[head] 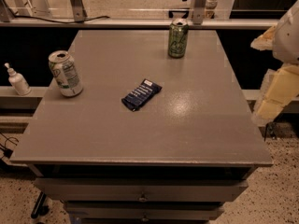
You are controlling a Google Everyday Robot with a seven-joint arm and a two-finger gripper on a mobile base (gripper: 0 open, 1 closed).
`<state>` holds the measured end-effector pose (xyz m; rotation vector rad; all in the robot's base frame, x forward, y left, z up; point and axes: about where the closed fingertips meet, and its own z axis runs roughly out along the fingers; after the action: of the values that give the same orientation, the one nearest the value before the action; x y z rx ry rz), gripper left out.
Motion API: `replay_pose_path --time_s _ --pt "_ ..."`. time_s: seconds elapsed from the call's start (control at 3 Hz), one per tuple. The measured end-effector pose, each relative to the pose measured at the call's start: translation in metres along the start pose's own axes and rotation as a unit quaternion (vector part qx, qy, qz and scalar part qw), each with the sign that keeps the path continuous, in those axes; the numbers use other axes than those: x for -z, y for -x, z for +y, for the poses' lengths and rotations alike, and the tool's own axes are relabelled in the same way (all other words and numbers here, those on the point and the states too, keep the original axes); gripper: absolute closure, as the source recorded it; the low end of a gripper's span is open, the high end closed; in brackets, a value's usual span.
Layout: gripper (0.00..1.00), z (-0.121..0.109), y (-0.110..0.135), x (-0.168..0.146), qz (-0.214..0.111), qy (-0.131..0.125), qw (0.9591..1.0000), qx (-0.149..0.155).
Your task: Knock 7up can over
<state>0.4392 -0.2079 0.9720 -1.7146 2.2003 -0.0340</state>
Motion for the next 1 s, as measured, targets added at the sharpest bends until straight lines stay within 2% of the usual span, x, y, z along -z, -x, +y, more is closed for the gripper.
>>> replay_pose_path --time_s 0.33,0.67,1.0 --pt "0.00 0.007 0.024 -0.019 -0.044 0.019 0.9988 0.001" --pt "0.00 0.014 0.067 -0.041 -0.107 0.032 0.9937 0.013" --pt "0.00 0.024 0.111 -0.065 -0.163 0.041 0.9853 0.029"
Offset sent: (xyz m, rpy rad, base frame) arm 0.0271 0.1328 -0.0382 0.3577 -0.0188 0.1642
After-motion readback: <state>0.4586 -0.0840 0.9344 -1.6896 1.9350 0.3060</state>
